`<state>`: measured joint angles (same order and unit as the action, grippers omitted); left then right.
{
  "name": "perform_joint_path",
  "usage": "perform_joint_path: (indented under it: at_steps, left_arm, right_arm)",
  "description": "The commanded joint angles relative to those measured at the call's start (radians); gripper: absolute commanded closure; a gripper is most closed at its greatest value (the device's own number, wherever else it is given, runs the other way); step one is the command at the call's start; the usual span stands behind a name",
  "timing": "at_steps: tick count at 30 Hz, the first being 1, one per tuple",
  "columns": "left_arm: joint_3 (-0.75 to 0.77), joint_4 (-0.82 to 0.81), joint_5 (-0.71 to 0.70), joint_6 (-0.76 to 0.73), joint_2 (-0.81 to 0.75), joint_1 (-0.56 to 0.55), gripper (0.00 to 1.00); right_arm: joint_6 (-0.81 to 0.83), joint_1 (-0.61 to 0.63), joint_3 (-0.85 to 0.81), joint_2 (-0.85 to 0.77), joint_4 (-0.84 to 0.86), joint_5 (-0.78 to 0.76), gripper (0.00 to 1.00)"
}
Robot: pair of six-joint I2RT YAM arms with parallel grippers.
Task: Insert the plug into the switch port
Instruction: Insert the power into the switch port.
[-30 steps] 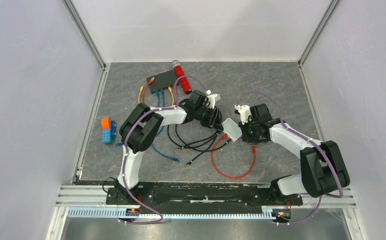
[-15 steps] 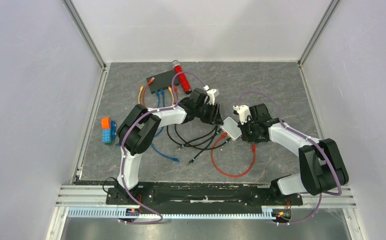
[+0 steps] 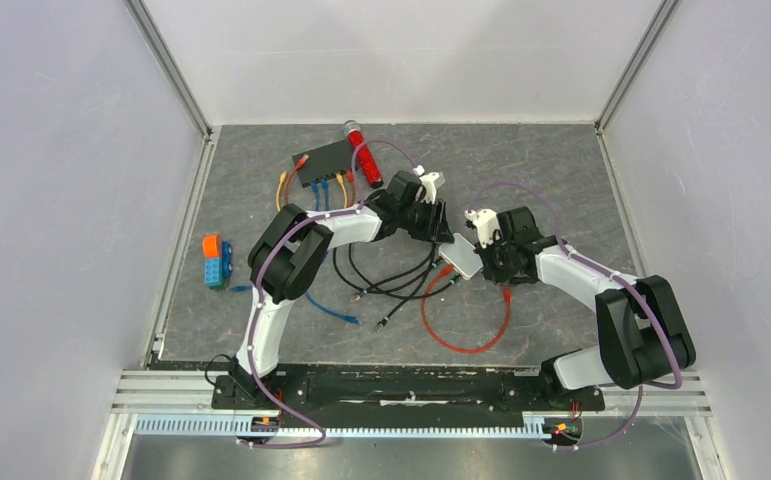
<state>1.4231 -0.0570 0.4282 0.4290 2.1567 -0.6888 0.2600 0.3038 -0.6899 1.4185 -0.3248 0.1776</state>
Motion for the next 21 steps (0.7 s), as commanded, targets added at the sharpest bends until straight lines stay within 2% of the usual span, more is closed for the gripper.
perform_joint_path:
  at_steps: [1,10,21]
  left_arm:
    - [0.052,0.0,0.056,-0.022,0.041,-0.011,0.48]
    - [0.035,0.0,0.084,-0.033,0.063,-0.026,0.52]
    - [0.001,-0.036,0.144,-0.027,0.069,-0.045,0.54]
  right_arm:
    - [0.017,0.005,-0.022,-0.021,0.046,-0.019,1.0]
    - [0.025,0.004,0.004,-0.027,0.09,0.049,1.0]
    - [0.056,0.004,0.015,-0.006,0.138,0.03,1.0]
